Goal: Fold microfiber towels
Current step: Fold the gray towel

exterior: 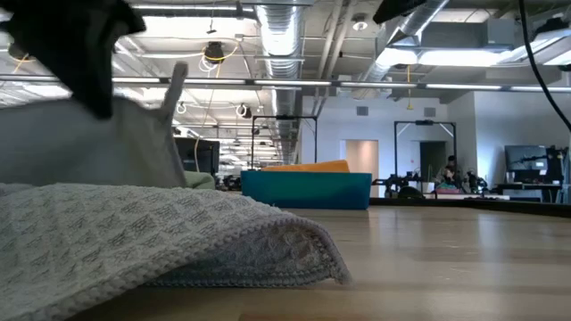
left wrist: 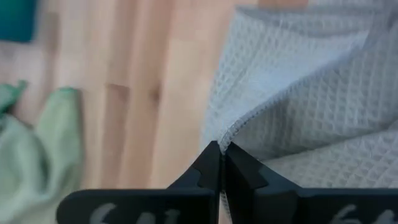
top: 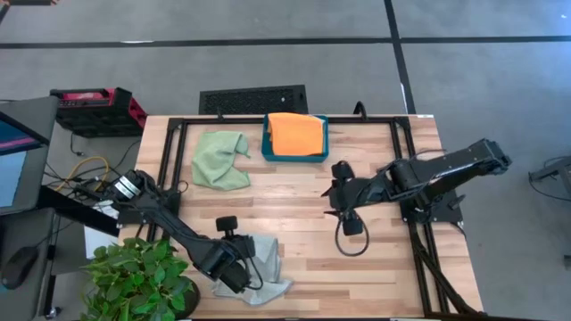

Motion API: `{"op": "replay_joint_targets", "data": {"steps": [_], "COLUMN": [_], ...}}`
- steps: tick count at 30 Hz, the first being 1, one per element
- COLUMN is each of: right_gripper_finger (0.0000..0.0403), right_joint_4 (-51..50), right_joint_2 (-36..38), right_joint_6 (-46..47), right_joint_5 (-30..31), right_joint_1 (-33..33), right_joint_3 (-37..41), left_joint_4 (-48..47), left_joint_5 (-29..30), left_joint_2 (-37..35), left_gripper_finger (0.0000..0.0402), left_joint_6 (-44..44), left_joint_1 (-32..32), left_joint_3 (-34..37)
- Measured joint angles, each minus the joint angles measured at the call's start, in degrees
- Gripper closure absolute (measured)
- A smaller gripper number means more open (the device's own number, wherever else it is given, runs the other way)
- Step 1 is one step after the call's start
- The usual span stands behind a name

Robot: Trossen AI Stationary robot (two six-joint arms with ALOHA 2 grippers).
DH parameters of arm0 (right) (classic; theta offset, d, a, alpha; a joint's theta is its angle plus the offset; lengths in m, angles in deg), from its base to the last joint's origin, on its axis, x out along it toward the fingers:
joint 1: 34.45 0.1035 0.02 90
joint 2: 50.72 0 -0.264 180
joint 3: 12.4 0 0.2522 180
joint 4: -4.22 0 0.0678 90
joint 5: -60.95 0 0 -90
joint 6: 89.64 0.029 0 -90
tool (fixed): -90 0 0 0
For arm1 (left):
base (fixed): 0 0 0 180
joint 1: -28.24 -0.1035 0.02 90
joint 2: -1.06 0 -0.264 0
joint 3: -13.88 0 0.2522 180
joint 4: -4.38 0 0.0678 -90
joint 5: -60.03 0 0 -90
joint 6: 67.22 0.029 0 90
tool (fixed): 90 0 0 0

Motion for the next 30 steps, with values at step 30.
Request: {"op": "replay_joint_targets", "data": {"steps": [30], "right_gripper_finger": [0.0165], "right_joint_4": [32.1], "right_joint_2": [-22.5], "right_joint_6": [-9.3], "right_joint_5": [6.6], "right_joint_1": [3.7], "right_joint_3": [0.0], "left_joint_4": [-23.4], "left_joint_5": [11.9], "left_joint_2": [0.0], "left_gripper_finger": [0.0401], "left_joint_6": [10.0], "left_joint_1": [-8.0], "left_joint_3": [-35.5]}}
